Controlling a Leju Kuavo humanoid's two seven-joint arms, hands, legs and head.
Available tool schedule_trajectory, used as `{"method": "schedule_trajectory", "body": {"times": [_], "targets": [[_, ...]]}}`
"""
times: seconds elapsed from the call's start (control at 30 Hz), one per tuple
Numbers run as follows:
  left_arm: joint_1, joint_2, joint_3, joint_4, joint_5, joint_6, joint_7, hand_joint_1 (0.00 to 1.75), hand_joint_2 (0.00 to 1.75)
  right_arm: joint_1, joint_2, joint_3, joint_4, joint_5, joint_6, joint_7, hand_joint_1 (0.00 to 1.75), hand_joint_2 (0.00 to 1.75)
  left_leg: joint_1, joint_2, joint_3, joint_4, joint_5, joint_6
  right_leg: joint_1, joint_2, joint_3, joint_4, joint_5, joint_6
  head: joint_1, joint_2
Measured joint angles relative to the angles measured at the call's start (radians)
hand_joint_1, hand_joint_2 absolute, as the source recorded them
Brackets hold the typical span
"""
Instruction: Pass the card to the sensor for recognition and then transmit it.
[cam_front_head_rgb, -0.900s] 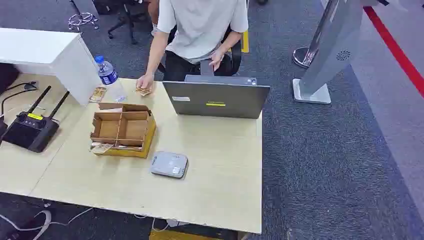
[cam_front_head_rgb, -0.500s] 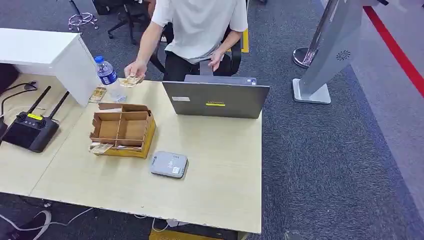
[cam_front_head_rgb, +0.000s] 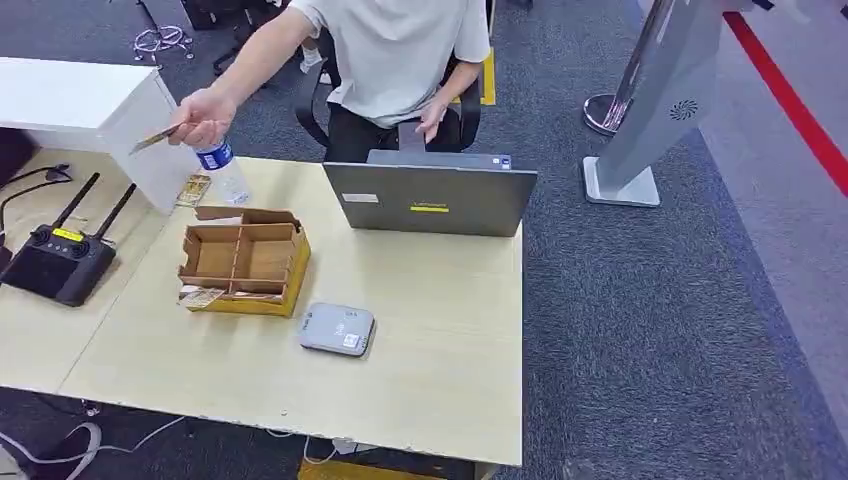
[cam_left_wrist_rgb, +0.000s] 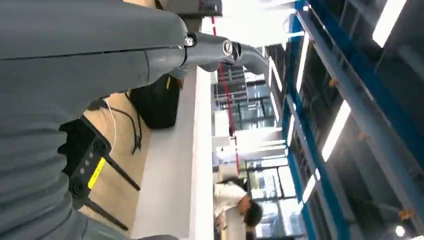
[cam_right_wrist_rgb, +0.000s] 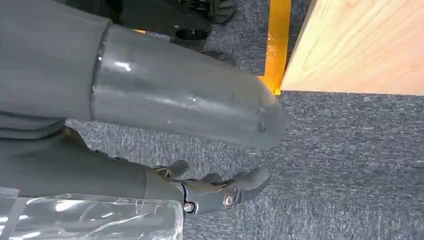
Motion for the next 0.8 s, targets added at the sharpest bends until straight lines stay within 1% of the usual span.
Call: {"method": "schedule_trajectory", "body": {"times": [0.3,0.8], "targets": [[-0.108,0.055,-0.209,0.032,-0.207,0.097,0.074,0.0,1.75,0.0,0.0,0.0,0.001,0.019,0.01,0.014,0.0,0.0,0.0,0.0,0.0,0.0,0.001,-0.001,0.0,0.001,-0.001,0.0,0.0,0.0,0.001,0.0],[-0.292,0.136,-0.563,0.132,-0.547,0.27,0.201,0.0,1.75,0.0,0.0,0.0,0.005,0.055,0.031,0.048,0.0,0.0,0.0,0.0,-0.001,0.001,0.001,-0.001,0.0,0.002,-0.001,0.0,0.002,0.001,0.001,0.0]]}}
